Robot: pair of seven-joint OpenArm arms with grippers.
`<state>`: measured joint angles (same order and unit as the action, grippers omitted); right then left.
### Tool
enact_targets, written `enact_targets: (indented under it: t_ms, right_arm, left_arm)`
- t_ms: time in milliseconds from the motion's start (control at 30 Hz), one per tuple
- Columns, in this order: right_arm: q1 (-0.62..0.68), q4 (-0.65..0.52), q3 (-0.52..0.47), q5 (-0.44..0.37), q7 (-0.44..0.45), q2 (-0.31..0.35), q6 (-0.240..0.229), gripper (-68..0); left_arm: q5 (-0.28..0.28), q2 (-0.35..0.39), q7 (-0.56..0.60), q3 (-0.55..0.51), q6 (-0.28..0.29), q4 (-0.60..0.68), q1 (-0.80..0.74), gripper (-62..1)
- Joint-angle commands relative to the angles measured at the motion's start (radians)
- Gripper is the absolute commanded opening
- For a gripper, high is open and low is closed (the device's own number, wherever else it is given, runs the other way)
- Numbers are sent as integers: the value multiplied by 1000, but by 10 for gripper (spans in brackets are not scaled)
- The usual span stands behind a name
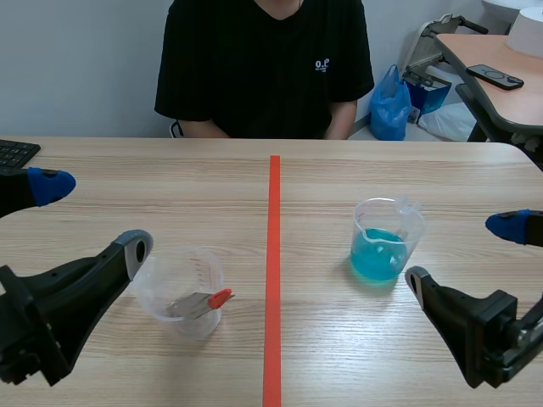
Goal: Do the redox reaction experiment.
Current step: 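Lift the metal plate out of the left beaker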
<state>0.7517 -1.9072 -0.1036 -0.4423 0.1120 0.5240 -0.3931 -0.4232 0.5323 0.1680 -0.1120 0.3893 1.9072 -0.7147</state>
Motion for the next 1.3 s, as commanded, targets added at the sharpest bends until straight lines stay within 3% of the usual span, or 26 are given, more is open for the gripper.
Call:
enact_targets:
  t_ms: [0,167,300,533,833,933,1267]
  right_arm:
    - [-1,-18,-14,-13,19,13,0,4]
    - [-1,-18,-14,-13,19,14,-9,4]
    - [-1,-18,-14,-10,18,19,-53,4]
    - [-2,-18,-14,-5,19,19,-54,4]
    - [-26,-15,-11,58,77,64,-193,4]
    - [-68,-12,16,84,90,85,-229,4]
    - [-226,5,223,226,119,132,-267,4]
  left_arm:
    - [-3,-3,15,-11,2,19,-2,14]
    - [-3,-3,15,-11,2,19,-2,14]
    - [-3,-3,16,-11,2,19,-2,14]
    - [-3,-2,16,-11,2,19,-2,14]
    - [-3,-2,24,-11,2,19,-2,14]
    - [-3,-2,26,-11,2,19,-2,14]
    - [-3,-2,24,-11,2,19,-3,14]
